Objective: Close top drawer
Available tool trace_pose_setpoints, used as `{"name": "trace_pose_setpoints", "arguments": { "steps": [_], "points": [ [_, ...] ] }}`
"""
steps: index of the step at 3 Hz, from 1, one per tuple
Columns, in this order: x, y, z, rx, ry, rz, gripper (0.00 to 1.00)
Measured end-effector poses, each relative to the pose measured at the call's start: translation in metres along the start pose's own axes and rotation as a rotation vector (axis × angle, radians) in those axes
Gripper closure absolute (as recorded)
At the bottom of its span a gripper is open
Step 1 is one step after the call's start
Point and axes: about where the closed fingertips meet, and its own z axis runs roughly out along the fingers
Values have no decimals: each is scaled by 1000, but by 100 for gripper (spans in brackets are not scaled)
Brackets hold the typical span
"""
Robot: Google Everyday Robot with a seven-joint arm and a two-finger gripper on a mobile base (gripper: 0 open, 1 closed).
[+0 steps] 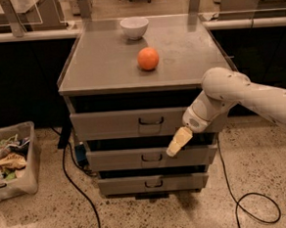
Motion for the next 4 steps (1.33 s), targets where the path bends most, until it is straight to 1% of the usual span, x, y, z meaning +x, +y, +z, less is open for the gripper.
{"name": "trace_pose_setpoints", "arguments": {
  "steps": [1, 2, 3, 4],
  "points": [
    [-7, -3, 2, 14, 18, -31, 0],
    [-23, -9, -8, 44, 7, -73, 0],
    [-23, -9, -8, 44, 7, -73, 0],
    [-22, -11, -7, 61, 20, -82, 0]
  ]
}}
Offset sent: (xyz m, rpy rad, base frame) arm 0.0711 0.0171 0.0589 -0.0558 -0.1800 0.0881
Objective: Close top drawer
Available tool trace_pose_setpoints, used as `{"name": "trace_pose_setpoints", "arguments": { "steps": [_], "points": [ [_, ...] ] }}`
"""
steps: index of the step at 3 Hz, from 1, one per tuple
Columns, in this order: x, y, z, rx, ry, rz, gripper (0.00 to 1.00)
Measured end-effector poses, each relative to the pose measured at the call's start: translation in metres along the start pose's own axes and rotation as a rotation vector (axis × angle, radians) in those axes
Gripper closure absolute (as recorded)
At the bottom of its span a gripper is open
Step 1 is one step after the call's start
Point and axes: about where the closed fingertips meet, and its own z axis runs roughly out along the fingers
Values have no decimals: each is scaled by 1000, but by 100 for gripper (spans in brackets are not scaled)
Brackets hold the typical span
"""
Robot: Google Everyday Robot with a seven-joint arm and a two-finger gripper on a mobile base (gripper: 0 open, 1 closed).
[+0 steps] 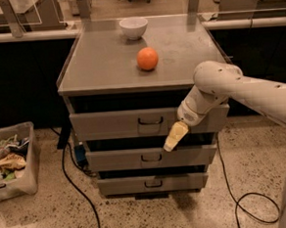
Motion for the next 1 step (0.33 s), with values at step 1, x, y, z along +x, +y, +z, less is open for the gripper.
{"name": "trace_pose_setpoints", "arguments": {
  "steps": [1],
  "points": [
    [0, 0, 0, 0, 0, 0, 0]
  ]
}}
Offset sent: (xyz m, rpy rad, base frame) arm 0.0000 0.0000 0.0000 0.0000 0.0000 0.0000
